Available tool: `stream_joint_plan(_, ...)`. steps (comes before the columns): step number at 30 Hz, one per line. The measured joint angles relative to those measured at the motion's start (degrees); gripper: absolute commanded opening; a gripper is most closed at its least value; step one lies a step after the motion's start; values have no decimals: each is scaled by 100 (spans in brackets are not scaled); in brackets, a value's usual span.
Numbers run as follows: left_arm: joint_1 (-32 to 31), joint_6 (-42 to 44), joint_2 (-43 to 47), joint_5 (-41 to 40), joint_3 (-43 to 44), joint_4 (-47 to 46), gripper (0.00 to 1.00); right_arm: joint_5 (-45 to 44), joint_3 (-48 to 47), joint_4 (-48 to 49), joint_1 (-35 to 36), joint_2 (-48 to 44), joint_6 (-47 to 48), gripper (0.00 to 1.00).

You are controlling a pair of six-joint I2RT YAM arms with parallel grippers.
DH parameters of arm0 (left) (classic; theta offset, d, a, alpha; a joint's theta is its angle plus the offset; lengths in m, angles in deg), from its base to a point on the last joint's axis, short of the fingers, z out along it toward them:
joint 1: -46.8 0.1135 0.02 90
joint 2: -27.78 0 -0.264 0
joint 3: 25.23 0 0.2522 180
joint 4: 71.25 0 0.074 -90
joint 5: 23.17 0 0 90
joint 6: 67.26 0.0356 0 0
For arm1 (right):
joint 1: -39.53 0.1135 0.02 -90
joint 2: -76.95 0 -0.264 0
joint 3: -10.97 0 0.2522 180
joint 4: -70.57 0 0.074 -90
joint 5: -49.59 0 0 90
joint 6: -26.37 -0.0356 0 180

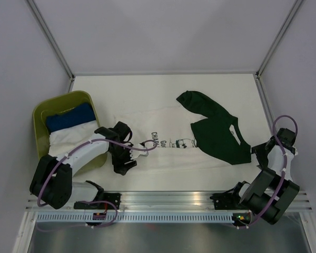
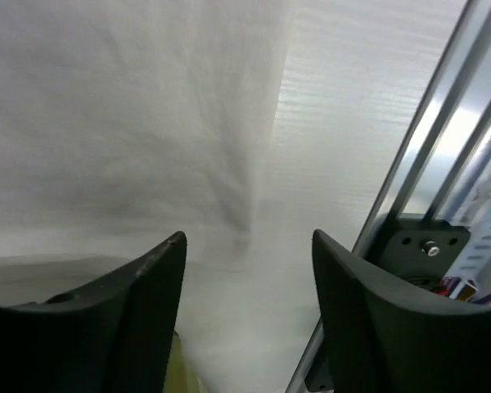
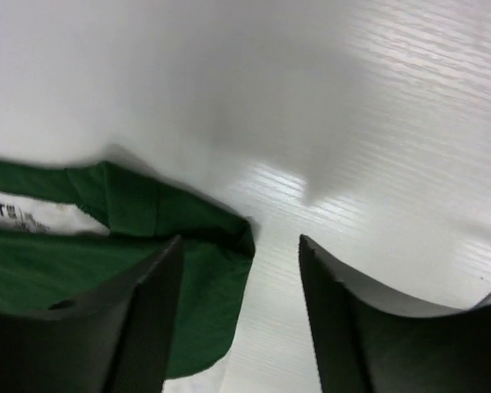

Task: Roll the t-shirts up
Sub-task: Fold the tshirt

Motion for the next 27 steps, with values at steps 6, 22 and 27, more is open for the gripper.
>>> stream_joint_plan(6,286,-345,-553,461,1869,737,80,-455,-636,-138,142,221,133,63)
stream_joint_plan(22,1558,-2538,-4070,-1344,5364,-31,71,-219,-7248,796,4275,5571,2872,60)
stream_joint_plan(27,1700,-2529,-4524,-1827,5584,-26,75,111,-8153,557,4553,6771,3287,60)
